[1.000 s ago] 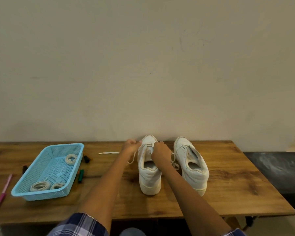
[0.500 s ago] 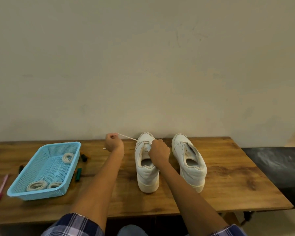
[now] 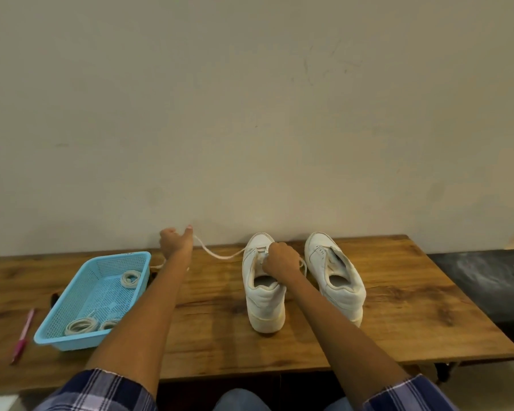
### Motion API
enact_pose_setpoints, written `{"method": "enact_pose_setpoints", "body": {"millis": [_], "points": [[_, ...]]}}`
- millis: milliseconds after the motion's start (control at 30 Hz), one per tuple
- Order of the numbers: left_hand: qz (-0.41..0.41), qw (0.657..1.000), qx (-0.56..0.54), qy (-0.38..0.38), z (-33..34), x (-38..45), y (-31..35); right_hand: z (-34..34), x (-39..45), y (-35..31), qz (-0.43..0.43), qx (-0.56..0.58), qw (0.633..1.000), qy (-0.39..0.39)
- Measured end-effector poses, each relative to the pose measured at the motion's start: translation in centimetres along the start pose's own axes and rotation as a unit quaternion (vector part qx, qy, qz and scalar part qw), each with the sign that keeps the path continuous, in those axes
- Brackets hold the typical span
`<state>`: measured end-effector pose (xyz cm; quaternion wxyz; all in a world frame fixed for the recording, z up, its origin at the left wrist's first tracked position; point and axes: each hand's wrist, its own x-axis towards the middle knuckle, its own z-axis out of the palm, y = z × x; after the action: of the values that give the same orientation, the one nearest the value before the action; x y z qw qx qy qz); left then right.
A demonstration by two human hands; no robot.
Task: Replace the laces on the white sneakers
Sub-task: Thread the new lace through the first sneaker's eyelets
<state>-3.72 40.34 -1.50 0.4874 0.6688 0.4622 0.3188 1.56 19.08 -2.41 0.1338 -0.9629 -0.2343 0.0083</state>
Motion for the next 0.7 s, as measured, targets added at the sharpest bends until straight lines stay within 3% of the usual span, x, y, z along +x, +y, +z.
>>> {"method": "enact_pose_setpoints", "body": {"millis": [100, 167, 233, 400, 533, 700], "points": [[0.051, 0.997, 0.046, -0.045, 1.6, -1.5, -0.1, -2.6, 1.1, 1.5, 0.028, 0.140, 0.988, -0.066], [0.070, 0.994, 0.051, -0.064, 2.5, -2.2, -0.3, -4.1, 1.6, 3.0, 0.070, 0.186, 0.980, -0.030], [0.065, 0.994, 0.039, -0.080, 3.4, -2.7, -0.6, -4.8, 1.4, 4.2, 0.086, 0.133, 0.987, -0.009], [0.002, 0.989, 0.023, -0.146, 5.1, -3.9, -0.8, -1.9, 0.6, 3.9, 0.069, -0.015, 0.988, -0.136], [-0.013, 0.989, 0.020, -0.148, 5.4, -3.2, -1.4, 0.8, 0.7, 4.2, 0.061, -0.055, 0.994, -0.079], [0.014, 0.992, 0.039, -0.123, 4.6, -2.7, -1.8, 2.5, 0.7, 4.4, 0.063, -0.090, 0.990, -0.085]]}}
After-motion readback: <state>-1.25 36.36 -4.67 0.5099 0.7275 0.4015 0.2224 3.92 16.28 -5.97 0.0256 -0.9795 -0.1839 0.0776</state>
